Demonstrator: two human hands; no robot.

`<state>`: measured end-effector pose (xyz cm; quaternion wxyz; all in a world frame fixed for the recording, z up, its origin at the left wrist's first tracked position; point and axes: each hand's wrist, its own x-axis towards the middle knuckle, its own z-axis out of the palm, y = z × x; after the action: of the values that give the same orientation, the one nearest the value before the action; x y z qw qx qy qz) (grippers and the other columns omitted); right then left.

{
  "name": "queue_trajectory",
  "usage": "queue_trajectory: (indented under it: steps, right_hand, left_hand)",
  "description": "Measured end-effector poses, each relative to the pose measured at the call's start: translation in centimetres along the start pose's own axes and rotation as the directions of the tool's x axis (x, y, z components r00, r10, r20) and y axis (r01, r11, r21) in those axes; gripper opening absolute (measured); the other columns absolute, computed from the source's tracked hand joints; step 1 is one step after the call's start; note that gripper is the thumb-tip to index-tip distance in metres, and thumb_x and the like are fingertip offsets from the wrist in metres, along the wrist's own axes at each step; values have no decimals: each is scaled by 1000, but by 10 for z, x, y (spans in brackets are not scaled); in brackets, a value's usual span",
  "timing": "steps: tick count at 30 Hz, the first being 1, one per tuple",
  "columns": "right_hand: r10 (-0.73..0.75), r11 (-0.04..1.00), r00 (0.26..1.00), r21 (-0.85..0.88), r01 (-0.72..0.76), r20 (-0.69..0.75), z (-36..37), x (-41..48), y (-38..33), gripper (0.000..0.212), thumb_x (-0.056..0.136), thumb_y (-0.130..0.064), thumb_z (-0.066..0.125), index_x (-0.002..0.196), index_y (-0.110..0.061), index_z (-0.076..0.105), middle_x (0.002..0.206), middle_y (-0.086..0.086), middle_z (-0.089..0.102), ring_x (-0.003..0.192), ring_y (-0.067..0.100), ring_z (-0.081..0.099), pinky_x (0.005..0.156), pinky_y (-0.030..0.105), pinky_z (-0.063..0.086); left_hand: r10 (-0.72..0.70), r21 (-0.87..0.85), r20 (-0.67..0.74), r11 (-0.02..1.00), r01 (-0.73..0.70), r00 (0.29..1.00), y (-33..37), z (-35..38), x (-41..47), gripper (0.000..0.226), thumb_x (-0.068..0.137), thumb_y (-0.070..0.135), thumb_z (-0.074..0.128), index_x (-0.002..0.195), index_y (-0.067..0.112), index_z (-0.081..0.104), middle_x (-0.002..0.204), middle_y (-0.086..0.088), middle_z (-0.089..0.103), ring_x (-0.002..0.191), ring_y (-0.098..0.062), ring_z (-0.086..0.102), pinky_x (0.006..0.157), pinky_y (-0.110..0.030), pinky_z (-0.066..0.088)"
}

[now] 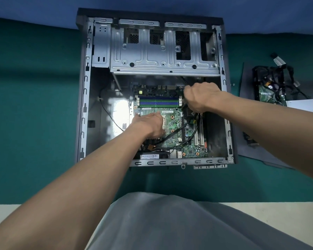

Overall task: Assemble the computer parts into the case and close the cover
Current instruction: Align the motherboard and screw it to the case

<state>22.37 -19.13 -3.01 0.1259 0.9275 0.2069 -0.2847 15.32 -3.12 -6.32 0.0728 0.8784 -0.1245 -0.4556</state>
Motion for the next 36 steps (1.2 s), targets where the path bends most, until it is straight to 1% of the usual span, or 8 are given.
queue_trajectory:
  steps: [4,9,16,19,23,27,31,36]
  right_hand:
    - [-135,988,991,-81,133,-14,-1,-1,0,12,89,-5,39,90,-11,49,92,13,56,76,31,51,64,37,41]
    - [-215,973,975,-99,209,-52,0,2,-5,28,84,-5,37,58,-13,30,66,10,45,66,30,51,59,34,39]
    - [-50,964,994,255,72,-93,5,2,-12,15,79,2,41,67,-4,49,63,6,36,70,28,44,63,32,34]
    - [28,941,997,338,-2,-72,5,2,-19,34,75,4,42,54,-17,25,58,-1,27,70,27,42,64,30,34]
    - [159,909,985,399,-120,-66,9,4,-27,14,80,0,44,74,-10,52,73,4,39,79,30,47,69,31,39]
    - [187,940,981,298,-164,-47,7,-4,-36,21,87,-2,45,70,-13,41,80,10,59,77,31,57,64,34,41]
    - [163,950,981,286,-126,-108,-5,-30,-38,19,89,-10,49,105,-9,59,107,17,61,94,37,60,69,36,38]
    - [410,722,855,686,-92,-318,1,-91,3,22,94,-21,48,83,-17,65,80,3,67,74,24,61,63,31,44]
  left_hand:
    - [-2,11,2,1000,2,1000,0,-1,2,68,98,45,47,153,15,21,163,1,7,147,-21,20,118,-52,13]
    - [3,13,-5,1000,-3,1000,-1,1,1,65,98,45,46,152,17,24,163,3,2,148,-20,16,119,-52,12]
    - [-1,-22,-9,1000,1,1000,-2,5,5,67,98,46,47,153,18,22,163,3,3,147,-19,16,119,-51,11]
    - [0,-11,-8,1000,0,1000,-3,6,6,67,98,46,47,153,17,22,163,3,3,147,-20,16,119,-51,12]
    - [-4,-12,-5,1000,4,1000,-1,7,7,65,99,45,45,152,14,23,163,0,2,148,-21,15,119,-52,13]
    - [-34,-34,-11,999,33,999,5,8,3,62,99,54,37,141,10,40,163,-1,5,149,-21,11,117,-51,14]
    - [-51,-42,-146,998,45,988,17,9,3,56,99,58,31,114,13,61,152,-10,36,142,-27,30,113,-50,23]
    - [-12,-416,-234,905,-89,972,55,9,13,65,94,65,35,128,13,52,122,-12,62,113,-29,57,99,-47,45]
